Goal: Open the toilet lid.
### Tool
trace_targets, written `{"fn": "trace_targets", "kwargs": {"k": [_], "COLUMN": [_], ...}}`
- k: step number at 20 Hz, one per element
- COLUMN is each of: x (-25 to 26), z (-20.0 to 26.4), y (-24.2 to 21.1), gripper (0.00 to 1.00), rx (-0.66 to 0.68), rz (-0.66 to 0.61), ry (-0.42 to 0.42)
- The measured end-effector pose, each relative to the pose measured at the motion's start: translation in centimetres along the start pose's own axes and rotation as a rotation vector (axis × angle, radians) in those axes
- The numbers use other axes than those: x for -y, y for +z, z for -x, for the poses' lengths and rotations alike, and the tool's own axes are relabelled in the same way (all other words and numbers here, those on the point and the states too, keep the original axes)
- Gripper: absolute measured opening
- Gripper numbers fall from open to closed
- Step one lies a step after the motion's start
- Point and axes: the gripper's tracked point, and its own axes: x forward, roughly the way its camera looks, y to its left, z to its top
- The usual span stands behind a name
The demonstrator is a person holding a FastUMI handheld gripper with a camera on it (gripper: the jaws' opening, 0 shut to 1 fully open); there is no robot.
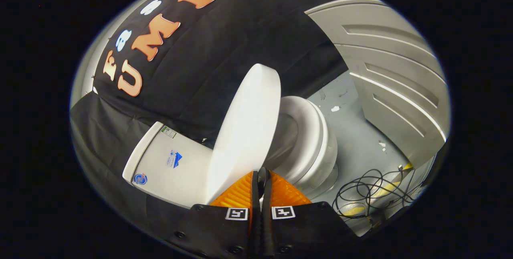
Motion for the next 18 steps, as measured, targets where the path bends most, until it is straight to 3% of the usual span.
{"fn": "trace_targets", "kwargs": {"k": [9, 14, 18], "x": [-8.6, -10.4, -12.8], "z": [2.0, 2.2, 2.7], "y": [3.0, 3.3, 3.4], "gripper": [0.08, 0.08, 0.08], "rx": [0.092, 0.088, 0.107], "rz": [0.286, 0.31, 0.411], "ry": [-0.05, -0.091, -0.126]}}
